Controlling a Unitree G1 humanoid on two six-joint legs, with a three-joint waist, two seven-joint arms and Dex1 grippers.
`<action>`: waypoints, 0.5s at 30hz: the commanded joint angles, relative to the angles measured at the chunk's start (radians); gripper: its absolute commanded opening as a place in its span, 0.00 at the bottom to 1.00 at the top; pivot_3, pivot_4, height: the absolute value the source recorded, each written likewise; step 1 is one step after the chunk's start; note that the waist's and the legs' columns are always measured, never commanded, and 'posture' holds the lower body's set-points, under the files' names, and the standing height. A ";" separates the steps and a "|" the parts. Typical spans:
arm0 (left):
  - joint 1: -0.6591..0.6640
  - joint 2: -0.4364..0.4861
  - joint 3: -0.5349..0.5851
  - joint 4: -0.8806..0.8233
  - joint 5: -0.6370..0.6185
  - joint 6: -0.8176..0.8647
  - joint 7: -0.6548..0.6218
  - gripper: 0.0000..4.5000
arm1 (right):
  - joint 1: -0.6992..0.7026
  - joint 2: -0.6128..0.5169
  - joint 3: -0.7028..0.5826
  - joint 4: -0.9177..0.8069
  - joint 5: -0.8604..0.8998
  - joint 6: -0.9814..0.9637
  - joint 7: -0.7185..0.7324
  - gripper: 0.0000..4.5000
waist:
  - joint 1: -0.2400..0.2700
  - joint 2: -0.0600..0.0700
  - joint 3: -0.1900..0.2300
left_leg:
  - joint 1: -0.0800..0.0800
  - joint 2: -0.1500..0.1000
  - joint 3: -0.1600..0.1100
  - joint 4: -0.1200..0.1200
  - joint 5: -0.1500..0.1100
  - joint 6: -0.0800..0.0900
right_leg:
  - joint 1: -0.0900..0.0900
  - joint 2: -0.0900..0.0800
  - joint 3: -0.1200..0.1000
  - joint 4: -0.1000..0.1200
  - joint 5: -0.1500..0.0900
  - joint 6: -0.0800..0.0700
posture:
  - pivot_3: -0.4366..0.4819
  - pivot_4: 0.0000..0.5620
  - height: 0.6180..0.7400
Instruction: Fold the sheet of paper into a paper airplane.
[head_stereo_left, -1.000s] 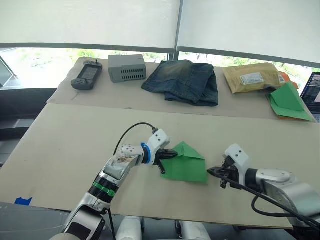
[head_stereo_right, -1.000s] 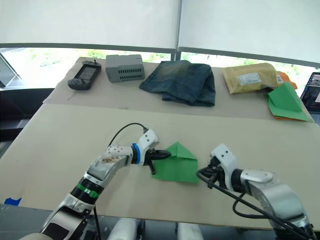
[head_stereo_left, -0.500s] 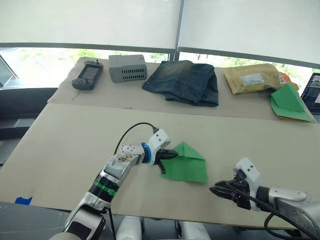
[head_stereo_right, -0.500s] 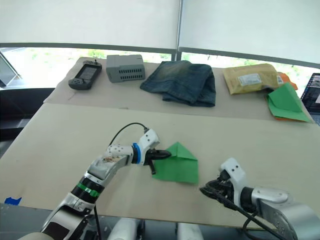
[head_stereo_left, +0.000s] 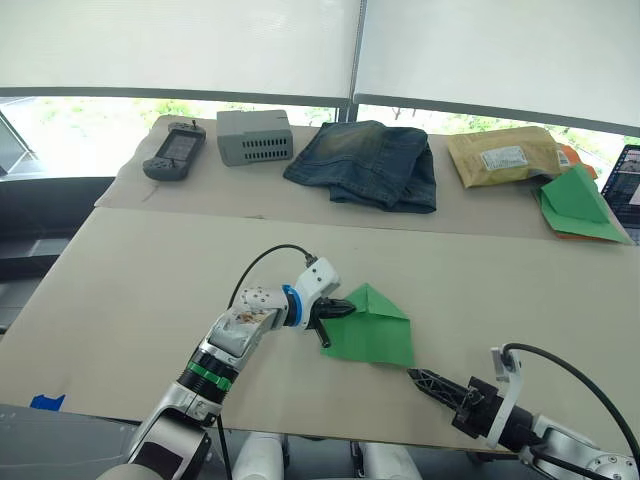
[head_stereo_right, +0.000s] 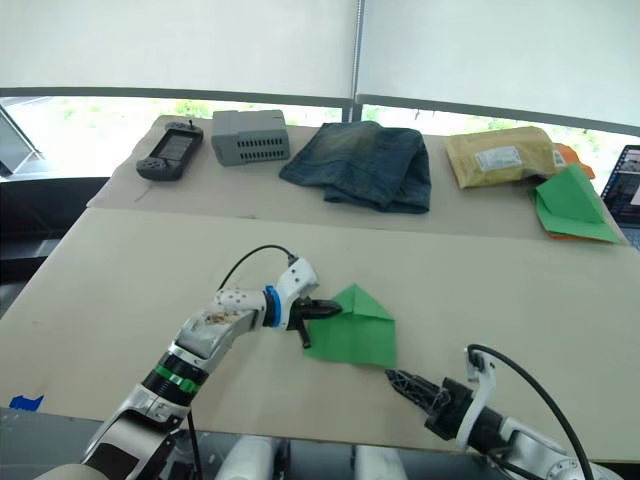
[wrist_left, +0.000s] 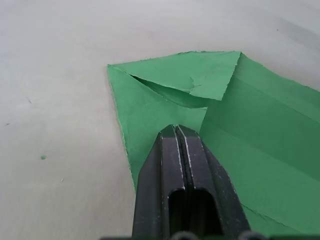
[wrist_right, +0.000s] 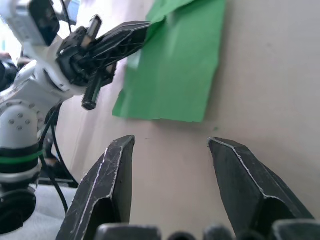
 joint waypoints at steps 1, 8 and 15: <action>0.017 0.006 -0.031 0.036 0.038 0.017 0.007 0.00 | -0.018 0.000 -0.001 0.021 0.081 0.003 -0.087 0.59 | -0.002 0.000 0.000 | 0.000 0.000 0.000 0.000 0.000 0.000 | 0.000 0.000 0.000 0.000 0.000 0.000 | 0.48 0.27 0.95; 0.023 0.004 -0.026 0.031 0.040 0.019 0.015 0.00 | -0.077 -0.012 0.051 0.059 0.160 -0.028 -0.177 0.59 | -0.007 0.000 0.000 | 0.000 0.000 0.000 0.000 0.000 0.000 | 0.000 0.000 0.000 0.000 0.000 0.000 | 0.48 0.27 0.95; 0.026 -0.001 -0.021 0.028 0.045 0.019 0.022 0.00 | -0.131 -0.016 0.071 0.100 0.216 -0.079 -0.240 0.41 | -0.008 0.001 0.000 | -0.001 -0.001 0.000 0.000 0.000 0.000 | 0.000 0.000 0.000 0.000 0.000 0.000 | 0.48 0.27 0.95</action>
